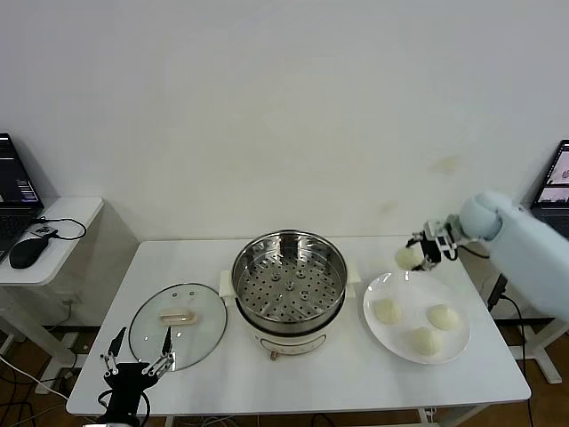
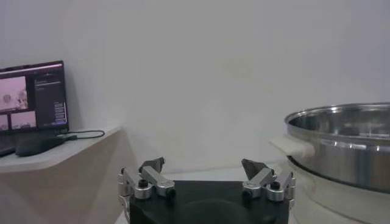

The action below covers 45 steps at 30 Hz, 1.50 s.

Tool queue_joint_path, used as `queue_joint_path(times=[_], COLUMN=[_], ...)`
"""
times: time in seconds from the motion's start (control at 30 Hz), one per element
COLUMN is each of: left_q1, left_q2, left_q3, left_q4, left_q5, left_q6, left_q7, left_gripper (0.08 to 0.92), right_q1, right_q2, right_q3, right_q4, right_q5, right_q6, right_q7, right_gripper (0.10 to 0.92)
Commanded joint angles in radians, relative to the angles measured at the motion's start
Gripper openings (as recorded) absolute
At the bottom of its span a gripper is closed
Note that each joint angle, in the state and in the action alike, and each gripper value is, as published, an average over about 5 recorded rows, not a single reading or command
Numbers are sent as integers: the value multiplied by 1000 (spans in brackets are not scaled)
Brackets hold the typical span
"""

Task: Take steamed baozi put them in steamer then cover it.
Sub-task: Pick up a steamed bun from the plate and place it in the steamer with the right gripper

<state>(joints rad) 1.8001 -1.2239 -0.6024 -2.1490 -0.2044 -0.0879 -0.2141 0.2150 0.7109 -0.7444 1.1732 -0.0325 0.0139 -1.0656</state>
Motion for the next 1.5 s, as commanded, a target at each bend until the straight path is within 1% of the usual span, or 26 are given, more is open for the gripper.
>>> queue_joint_path(times=[0.03, 0.23, 0.4, 0.6, 0.7, 0.87, 1.07, 1.3, 1.5], left_q1=[-29, -48, -51, -57, -59, -58, -58, -52, -54], left_q2=[4, 2, 3, 0, -2, -11, -19, -27, -23], left_q3=[5, -2, -18, -35, -36, -34, -32, -23, -23], left_q4=[0, 23, 39, 41, 46, 49, 39, 16, 17], left_q5=[-31, -37, -39, -42, -42, -40, -37, -36, -37], left_q6=[7, 7, 8, 17, 17, 16, 17, 23, 25], left_q7=[-3, -3, -2, 1, 2, 2, 5, 9, 9], left_gripper=[823, 823, 823, 823, 823, 823, 823, 823, 823], right_q1=[353, 371, 340, 305, 299, 278, 245, 207, 196], right_q2=[44, 223, 383, 505, 539, 568, 589, 607, 605], right_q3=[-309, -370, -396, -429, -449, -473, -486, -468, -467], right_q4=[100, 67, -20, -111, -141, -153, -171, -226, -238], right_q5=[212, 205, 152, 91, 58, -2, -119, -239, -247], right_q6=[42, 89, 164, 282, 347, 406, 464, 530, 544], right_q7=[18, 74, 104, 119, 124, 132, 145, 165, 163], right_gripper=[641, 644, 645, 649, 652, 653, 656, 661, 662])
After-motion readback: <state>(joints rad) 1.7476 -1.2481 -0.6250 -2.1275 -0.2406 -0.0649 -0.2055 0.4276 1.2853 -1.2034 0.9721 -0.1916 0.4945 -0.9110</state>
